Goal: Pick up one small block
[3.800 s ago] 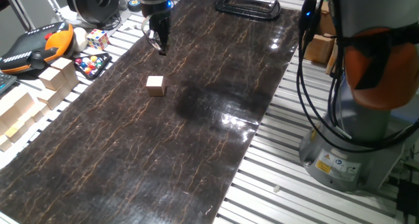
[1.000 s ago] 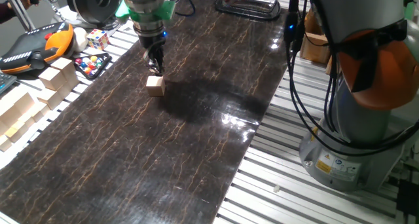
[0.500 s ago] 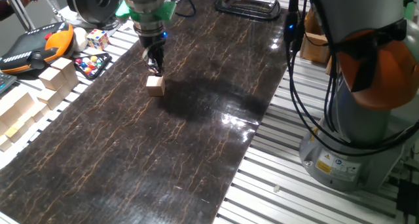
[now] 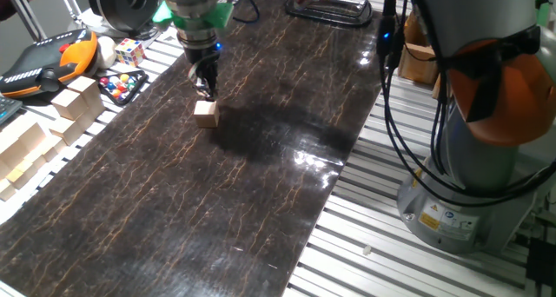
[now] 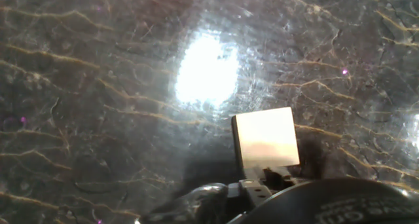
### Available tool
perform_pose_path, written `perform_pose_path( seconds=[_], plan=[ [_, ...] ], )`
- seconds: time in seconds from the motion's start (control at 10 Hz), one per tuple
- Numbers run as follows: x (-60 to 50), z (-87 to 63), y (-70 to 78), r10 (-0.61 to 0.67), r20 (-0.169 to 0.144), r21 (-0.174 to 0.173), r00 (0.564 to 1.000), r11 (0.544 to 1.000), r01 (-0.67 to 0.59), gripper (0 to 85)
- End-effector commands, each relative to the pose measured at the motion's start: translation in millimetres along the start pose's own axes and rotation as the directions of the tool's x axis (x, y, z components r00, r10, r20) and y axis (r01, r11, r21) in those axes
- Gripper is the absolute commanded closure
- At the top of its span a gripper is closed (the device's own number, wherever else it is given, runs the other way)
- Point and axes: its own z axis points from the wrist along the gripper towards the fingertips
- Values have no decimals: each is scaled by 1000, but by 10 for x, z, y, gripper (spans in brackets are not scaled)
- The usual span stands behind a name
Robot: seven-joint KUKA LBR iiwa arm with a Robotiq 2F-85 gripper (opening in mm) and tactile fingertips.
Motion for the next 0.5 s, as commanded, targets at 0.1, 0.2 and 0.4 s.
perform_pose_path(
  seconds=[0.1, 0.2, 0.4],
  plan=[
    [5, 16, -12, -1, 22, 7, 1000, 1000, 0, 120],
    [-10, 40, -17, -8, 22, 8, 1000, 1000, 8, 17],
    [-63, 155, -58, -35, 20, 10, 999, 999, 34, 0]
  ],
)
